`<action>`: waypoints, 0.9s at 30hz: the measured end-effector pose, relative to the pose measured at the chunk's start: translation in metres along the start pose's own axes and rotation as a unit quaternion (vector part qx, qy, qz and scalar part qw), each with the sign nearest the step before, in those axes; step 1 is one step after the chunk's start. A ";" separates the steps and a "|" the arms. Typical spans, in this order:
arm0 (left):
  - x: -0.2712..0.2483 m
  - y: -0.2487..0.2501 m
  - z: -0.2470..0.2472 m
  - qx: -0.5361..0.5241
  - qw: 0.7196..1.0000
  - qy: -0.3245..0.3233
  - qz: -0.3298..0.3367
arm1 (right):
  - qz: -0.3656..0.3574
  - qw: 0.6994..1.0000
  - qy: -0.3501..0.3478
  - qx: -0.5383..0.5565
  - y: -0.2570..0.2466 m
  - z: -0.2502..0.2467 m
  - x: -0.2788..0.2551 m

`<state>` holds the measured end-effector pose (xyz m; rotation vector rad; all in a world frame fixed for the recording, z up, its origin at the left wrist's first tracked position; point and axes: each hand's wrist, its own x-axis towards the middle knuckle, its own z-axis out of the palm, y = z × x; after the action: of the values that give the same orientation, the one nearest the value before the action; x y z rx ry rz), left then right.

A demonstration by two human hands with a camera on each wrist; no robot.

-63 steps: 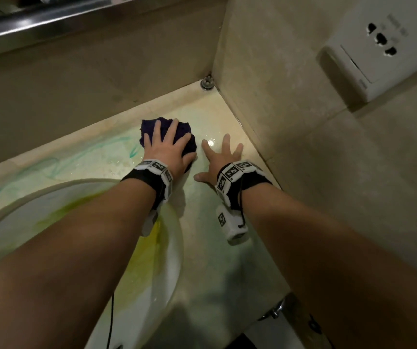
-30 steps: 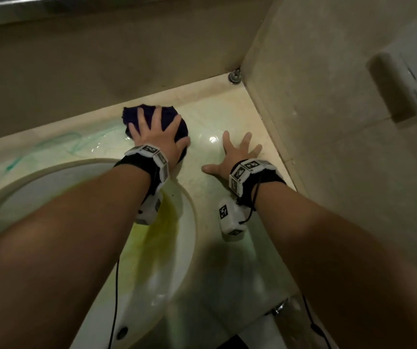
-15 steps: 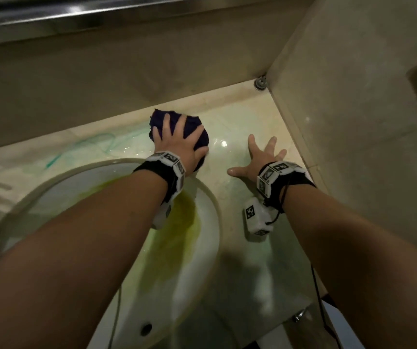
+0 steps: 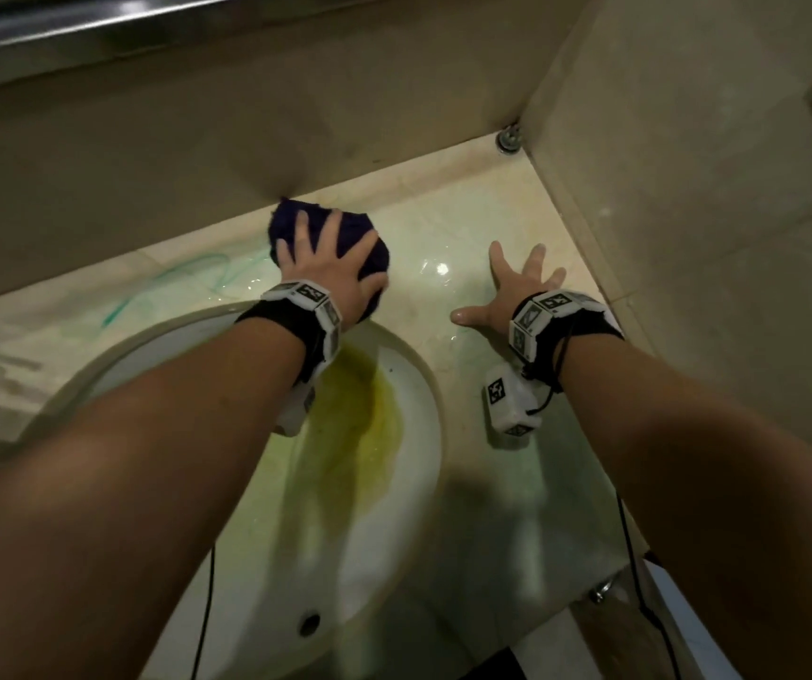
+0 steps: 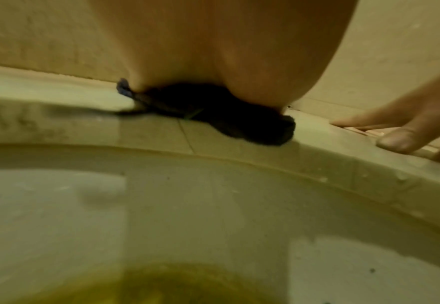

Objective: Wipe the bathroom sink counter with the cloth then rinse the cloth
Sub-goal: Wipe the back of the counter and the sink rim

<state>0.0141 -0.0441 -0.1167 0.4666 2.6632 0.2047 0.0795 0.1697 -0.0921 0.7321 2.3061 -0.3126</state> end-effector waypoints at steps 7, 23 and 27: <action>0.002 0.041 0.004 0.008 1.000 -0.008 0.001 | 0.005 1.000 0.000 0.005 -0.003 0.000 0.001; -0.003 0.048 0.006 -0.005 1.000 -0.010 -0.017 | -0.004 1.000 -0.002 0.021 -0.002 -0.002 -0.002; -0.015 0.047 0.009 0.016 0.998 -0.040 0.042 | -0.001 1.000 -0.002 0.014 -0.004 -0.002 -0.005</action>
<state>0.0444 -0.0053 -0.1089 0.5861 2.5750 0.1641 0.0789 0.1650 -0.0877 0.7428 2.3038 -0.3480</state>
